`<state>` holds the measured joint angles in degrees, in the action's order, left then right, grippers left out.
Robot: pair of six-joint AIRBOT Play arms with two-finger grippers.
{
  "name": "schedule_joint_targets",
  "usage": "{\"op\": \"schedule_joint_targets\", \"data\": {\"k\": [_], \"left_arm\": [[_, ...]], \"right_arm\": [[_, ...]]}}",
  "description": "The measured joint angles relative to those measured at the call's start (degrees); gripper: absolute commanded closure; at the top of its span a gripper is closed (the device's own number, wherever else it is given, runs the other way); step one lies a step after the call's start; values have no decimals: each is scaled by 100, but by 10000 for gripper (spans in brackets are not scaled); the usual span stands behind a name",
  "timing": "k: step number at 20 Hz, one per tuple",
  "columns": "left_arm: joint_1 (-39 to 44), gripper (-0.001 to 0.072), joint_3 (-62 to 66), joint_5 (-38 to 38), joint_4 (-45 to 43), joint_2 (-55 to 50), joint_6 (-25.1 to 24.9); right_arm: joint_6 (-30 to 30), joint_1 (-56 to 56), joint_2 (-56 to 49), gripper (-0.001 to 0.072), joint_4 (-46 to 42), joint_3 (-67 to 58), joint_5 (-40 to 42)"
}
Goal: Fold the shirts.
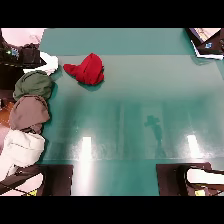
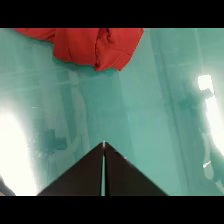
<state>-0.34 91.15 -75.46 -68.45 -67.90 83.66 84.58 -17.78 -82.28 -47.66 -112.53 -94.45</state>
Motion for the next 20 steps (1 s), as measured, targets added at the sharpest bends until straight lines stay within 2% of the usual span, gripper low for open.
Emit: {"op": "schedule_joint_targets", "data": {"k": [13,18,19,20], "left_arm": [[2,681,0,17,-2,0,-2],[2,680,0,321,76,0,26],[0,667,0,369,105,-13,24],[0,426,0,413,131,-48,7]], "right_arm": [[-2,0,0,695,-2,0,4],[-2,9,0,695,9,2,341],[0,9,0,695,9,2,393],[0,9,0,695,11,0,437]]}}
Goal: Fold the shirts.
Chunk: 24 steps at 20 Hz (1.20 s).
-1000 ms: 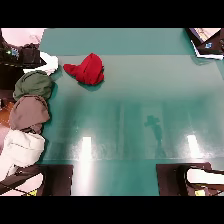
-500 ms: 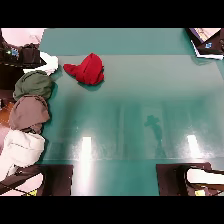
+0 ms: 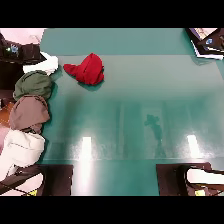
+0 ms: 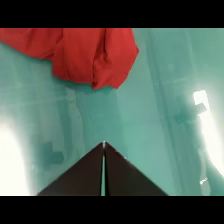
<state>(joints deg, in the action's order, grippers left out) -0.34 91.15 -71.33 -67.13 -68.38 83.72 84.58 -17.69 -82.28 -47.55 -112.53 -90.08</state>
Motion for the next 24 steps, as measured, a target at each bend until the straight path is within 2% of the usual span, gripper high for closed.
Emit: {"op": "schedule_joint_targets", "data": {"k": [1,2,6,7,8,9,13,16,17,18,19,20,21,22,24], "left_arm": [[2,232,-2,68,24,-68,-61],[0,189,-4,146,70,-164,-120],[0,185,-59,562,472,-968,-291],[2,133,-70,697,645,-1270,-358],[0,40,-76,820,844,-1558,-452],[0,24,-76,957,1123,-1871,-573],[42,24,-81,1519,2240,-2922,-1182],[210,25,-81,2002,2614,-3427,-1567],[269,42,-83,2151,2627,-3547,-1635],[326,111,-81,2291,2629,-3637,-1687],[376,225,-76,2441,2647,-3705,-1735],[420,382,-74,2566,2660,-3764,-1770],[448,586,-66,2627,2660,-3799,-1797],[468,682,-39,2682,2662,-3823,-1814],[494,682,92,2638,2647,-3858,-1851]], "right_arm": [[0,2,0,695,0,2,26],[0,4,0,695,2,0,48],[0,4,0,695,0,2,94],[0,4,0,695,2,4,98],[0,4,0,695,0,13,101],[2,4,0,695,0,15,98],[2,4,0,695,-4,24,74],[2,4,0,695,-11,24,61],[2,4,0,695,-13,24,59],[2,4,0,695,-15,24,57],[2,4,0,695,-15,24,57],[2,4,0,695,-15,24,55],[2,4,0,695,-17,24,55],[2,4,0,694,-20,24,55],[2,4,0,695,-17,24,55]]}}
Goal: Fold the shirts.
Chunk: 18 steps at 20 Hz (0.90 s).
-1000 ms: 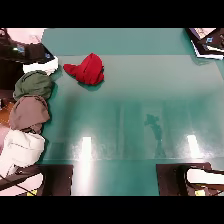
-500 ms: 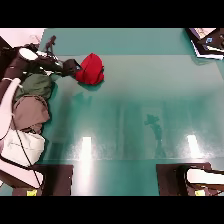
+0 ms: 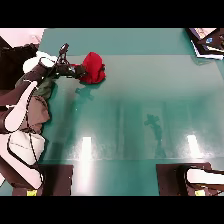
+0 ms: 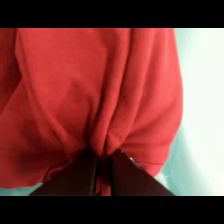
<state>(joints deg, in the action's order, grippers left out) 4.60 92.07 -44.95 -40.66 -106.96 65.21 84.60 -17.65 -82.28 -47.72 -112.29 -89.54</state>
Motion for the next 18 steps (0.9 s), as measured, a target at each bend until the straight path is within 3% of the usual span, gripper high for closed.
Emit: {"op": "schedule_joint_targets", "data": {"k": [5,10,14,18], "left_arm": [[28,683,1283,-1023,28,199,-66],[105,682,2472,-2555,629,1226,-365],[358,682,2354,-3593,844,2157,-573],[699,681,1733,-4006,533,2527,-669]], "right_arm": [[2,13,0,696,66,-190,2],[0,184,251,695,142,-435,291],[-4,310,807,695,76,155,702],[-4,348,1390,695,37,960,820]]}}
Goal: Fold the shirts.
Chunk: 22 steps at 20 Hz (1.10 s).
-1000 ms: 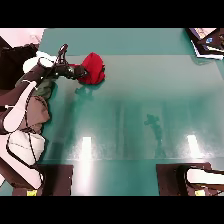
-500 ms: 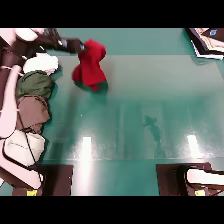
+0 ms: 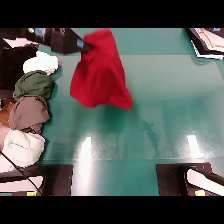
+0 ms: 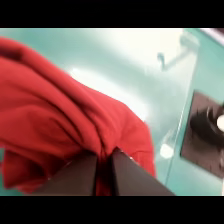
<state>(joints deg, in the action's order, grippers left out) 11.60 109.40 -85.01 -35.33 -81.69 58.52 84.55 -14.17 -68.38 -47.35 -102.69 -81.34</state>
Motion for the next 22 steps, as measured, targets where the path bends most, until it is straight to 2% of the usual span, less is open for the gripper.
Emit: {"op": "schedule_joint_targets", "data": {"k": [1,3,4,10,13,17,22], "left_arm": [[90,670,-264,7,-131,22,-15],[212,93,-826,162,-293,26,-24],[236,63,-1119,267,-369,20,-20],[-514,64,-2061,120,-994,155,387],[-855,64,-3084,136,-1128,328,407],[-1008,65,-4695,734,-1196,398,264],[-1049,65,-5943,1449,-1115,402,55]], "right_arm": [[0,0,140,695,-13,210,9],[0,2,374,695,-24,586,17],[0,2,468,695,-28,739,24],[-2,4,774,695,-44,1250,111],[-4,4,798,695,-44,1309,138],[-4,4,804,695,-44,1335,146],[-4,4,804,695,-44,1340,168]]}}
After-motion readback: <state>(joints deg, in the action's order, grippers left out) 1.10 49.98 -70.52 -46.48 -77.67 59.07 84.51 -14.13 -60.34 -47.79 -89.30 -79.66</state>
